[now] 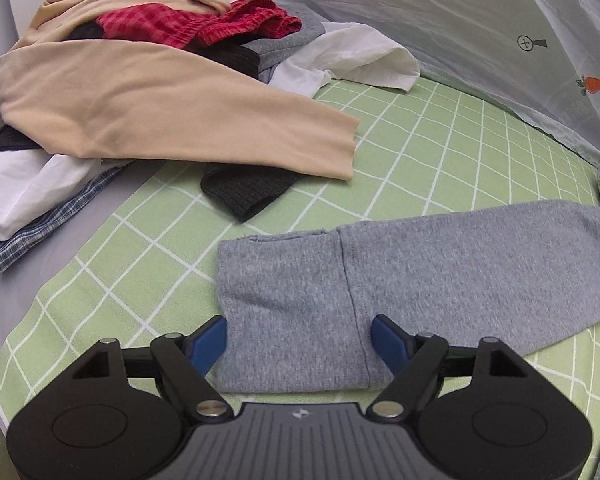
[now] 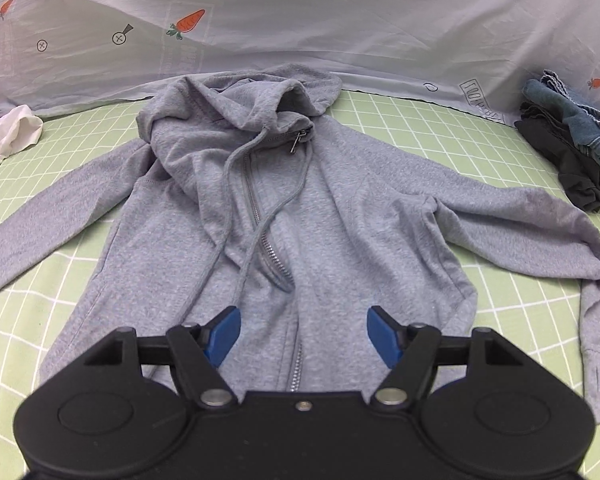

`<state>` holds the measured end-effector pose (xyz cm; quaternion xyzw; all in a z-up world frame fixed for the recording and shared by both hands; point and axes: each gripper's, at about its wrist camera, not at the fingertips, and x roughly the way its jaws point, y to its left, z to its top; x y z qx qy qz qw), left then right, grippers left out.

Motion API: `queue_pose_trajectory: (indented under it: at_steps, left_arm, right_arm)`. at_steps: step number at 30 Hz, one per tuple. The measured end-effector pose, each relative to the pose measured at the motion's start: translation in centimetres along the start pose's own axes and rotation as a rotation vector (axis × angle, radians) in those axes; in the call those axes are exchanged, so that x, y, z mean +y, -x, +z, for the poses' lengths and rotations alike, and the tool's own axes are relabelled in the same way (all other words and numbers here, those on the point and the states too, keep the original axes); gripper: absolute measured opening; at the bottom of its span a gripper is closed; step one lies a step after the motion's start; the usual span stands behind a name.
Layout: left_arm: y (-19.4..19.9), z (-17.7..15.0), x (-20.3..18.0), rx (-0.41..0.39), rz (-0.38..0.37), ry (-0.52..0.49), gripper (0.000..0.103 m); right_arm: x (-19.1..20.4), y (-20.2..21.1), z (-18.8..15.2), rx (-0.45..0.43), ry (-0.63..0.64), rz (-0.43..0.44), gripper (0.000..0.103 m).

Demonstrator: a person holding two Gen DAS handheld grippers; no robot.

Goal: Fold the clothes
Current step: 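Smooth the hoodie flat with the left gripper pressing the sleeve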

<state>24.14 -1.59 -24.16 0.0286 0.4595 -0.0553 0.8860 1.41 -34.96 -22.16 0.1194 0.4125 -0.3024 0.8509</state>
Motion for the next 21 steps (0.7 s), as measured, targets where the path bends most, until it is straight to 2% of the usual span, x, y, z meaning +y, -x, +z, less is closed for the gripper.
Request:
queue_pose_trajectory:
  at_steps: [2,4,13,21]
  left_arm:
    - [0.3,-0.1,0.4,0.003,-0.019,-0.015,0.049]
    - [0.7,-0.5,1.2,0.006,-0.029,-0.019,0.044]
    - [3.2,-3.9,6.6,0.019,0.004,0.022,0.044]
    - [5.2,-6.3,10.8,0.037,0.056,0.081,0.046]
  right_arm:
    - [0.7,0.6,-0.6,-0.001,0.006,-0.003,0.071]
    - [1.1,0.9,-1.2,-0.001,0.006,0.002,0.071]
    - [2.8,1.5,-3.0,0.024,-0.018,0.034,0.071]
    - [5.2,1.3,-4.2,0.045,0.027,0.096,0.071]
